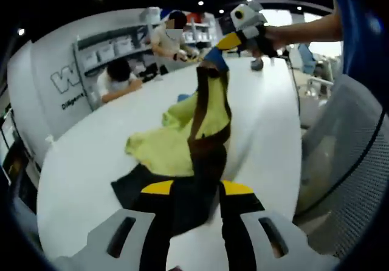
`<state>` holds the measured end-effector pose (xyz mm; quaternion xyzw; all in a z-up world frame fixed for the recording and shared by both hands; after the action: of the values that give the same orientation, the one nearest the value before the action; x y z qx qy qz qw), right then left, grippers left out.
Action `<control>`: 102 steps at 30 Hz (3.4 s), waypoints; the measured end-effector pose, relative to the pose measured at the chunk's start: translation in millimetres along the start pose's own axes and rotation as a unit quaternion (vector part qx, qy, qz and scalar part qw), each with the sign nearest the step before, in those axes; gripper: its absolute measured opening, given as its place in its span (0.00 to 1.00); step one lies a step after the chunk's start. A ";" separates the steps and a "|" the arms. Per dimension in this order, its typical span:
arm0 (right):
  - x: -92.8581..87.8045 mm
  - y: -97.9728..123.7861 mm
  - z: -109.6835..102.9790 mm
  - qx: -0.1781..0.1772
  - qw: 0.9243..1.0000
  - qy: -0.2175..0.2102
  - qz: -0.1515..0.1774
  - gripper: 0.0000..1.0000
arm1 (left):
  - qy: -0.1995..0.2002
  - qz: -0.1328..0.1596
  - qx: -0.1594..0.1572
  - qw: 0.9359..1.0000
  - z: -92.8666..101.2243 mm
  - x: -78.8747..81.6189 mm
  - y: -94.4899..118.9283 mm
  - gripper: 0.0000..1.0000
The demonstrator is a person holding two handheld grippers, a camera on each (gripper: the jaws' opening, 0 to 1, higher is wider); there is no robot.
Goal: Fold the garment on the visible template until the final outline fits inside the template.
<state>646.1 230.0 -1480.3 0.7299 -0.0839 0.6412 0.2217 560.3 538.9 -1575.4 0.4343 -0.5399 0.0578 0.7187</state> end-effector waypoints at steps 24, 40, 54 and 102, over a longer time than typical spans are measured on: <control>7.1 11.3 -6.1 -0.019 1.000 -0.007 0.021 0.00 | 0.109 0.028 0.013 0.994 -24.2 3.5 -6.9 0.00; 70.0 26.1 -16.0 -0.046 0.992 0.012 0.119 0.00 | 0.124 0.199 0.083 0.969 -49.8 107.4 63.8 0.00; 118.1 39.2 -20.9 -0.085 0.968 -0.014 0.235 0.00 | 0.120 0.293 0.113 0.942 -41.1 167.9 100.1 0.00; 187.6 102.9 -80.7 -0.134 0.944 0.010 0.300 0.00 | 0.026 0.296 0.018 0.955 -0.2 232.6 206.4 0.00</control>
<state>562.5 203.8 -1269.2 0.6281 -0.3822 0.6678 0.1160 542.0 576.4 -1267.2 0.2661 -0.6245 0.2884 0.6753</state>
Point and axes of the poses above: the point that each gripper's makers call its tool centre point, and the gripper's own axes: y roughly backward along the fingers, z roughly to its right, x roughly out of its top, the point moved 9 cm from there along y, roughly backward along the fingers, and after that the axes turned 14 degrees about y, right-handed, at the moved point
